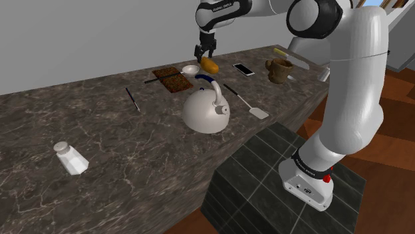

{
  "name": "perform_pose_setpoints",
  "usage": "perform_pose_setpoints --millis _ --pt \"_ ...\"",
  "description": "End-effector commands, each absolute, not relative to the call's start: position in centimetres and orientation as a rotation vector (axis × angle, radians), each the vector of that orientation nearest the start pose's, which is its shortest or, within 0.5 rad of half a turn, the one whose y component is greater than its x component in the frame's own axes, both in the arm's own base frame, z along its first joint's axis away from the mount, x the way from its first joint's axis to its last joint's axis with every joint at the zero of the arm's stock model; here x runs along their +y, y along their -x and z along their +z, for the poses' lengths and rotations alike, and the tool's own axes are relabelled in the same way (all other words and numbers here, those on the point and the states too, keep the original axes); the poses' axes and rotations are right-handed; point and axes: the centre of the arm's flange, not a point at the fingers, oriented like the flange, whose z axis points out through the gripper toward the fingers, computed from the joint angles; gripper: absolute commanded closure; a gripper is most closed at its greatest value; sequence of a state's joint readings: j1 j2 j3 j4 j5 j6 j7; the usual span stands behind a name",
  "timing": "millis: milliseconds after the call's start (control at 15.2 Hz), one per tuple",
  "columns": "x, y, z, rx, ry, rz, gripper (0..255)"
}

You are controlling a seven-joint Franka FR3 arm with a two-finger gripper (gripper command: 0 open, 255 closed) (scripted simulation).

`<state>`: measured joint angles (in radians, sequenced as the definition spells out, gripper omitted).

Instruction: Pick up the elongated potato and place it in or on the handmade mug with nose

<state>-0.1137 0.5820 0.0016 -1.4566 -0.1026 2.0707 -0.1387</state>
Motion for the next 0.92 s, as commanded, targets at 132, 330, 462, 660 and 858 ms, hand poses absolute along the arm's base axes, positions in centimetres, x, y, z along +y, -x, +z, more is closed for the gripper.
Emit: perform_pose_setpoints --millis 132,330,462,660,858 --pt "-8.59 -70.96 33.49 -0.120 3.232 -0.034 0" --pt "-8.59 -70.96 33.49 -0.120 3.232 -0.034 0" --pt "-8.59 -70.96 33.49 -0.120 3.232 -0.034 0" --pt "-8.59 -70.96 33.50 -0.120 3.232 -0.034 255" --pt "-8.60 -70.95 33.51 -0.120 3.233 -0.034 255"
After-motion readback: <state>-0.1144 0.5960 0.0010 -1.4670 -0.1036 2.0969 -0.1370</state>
